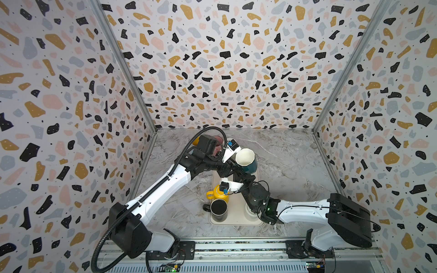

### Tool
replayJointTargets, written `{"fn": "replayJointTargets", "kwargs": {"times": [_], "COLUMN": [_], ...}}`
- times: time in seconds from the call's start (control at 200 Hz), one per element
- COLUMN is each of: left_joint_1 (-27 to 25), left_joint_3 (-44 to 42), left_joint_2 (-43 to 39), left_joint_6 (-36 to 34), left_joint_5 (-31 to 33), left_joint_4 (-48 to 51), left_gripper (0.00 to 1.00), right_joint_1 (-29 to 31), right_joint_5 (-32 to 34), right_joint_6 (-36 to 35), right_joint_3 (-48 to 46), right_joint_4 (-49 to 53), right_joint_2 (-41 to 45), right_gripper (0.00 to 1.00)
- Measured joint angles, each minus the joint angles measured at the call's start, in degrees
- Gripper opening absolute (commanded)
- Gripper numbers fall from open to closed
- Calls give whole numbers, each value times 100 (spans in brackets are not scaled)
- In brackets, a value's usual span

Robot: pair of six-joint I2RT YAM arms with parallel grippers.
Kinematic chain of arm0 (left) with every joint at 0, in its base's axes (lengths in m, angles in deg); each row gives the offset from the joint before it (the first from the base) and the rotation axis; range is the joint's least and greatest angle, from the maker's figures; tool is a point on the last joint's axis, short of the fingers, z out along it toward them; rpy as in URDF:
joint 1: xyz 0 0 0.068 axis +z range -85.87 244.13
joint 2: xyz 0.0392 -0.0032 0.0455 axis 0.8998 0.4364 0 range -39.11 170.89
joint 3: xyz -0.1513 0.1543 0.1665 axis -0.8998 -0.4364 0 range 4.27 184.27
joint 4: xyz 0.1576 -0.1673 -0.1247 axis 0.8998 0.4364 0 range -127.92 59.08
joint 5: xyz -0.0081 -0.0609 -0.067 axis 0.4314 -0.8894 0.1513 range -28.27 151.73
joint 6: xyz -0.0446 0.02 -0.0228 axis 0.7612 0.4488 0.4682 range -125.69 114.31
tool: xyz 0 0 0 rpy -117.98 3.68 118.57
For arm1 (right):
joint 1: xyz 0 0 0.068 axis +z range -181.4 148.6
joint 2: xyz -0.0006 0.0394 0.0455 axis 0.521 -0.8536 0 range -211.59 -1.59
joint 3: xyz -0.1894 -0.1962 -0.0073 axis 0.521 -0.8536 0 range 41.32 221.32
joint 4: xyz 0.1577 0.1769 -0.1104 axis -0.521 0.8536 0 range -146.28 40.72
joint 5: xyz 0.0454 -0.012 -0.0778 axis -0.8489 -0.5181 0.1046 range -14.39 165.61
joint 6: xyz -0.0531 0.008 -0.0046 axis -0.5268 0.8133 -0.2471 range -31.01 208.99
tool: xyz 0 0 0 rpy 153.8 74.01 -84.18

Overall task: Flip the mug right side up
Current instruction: 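Close the left gripper on the dark green mug while the right gripper opens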

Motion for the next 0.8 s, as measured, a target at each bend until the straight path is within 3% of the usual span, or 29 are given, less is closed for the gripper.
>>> {"fn": "replayJointTargets", "kwargs": {"times": [0.28, 0.476, 0.796], "left_joint_1": [-24, -26, -61], "left_joint_3": [0, 0, -2], "left_joint_2": [15, 24, 17], "left_joint_6": [-96, -133, 85], "left_joint_5": [33, 61, 326], "left_joint_4": [76, 94, -79], "left_gripper": [0, 0, 0], "right_joint_1": [-4, -2, 28], "right_joint_5": [4, 35, 264], "right_joint_6": [-33, -22, -101], "right_joint_3": [-22, -22, -22], "right_joint_4": [9, -4, -122], "right_joint_2": [-28, -59, -229], "right_gripper": [0, 0, 41]}}
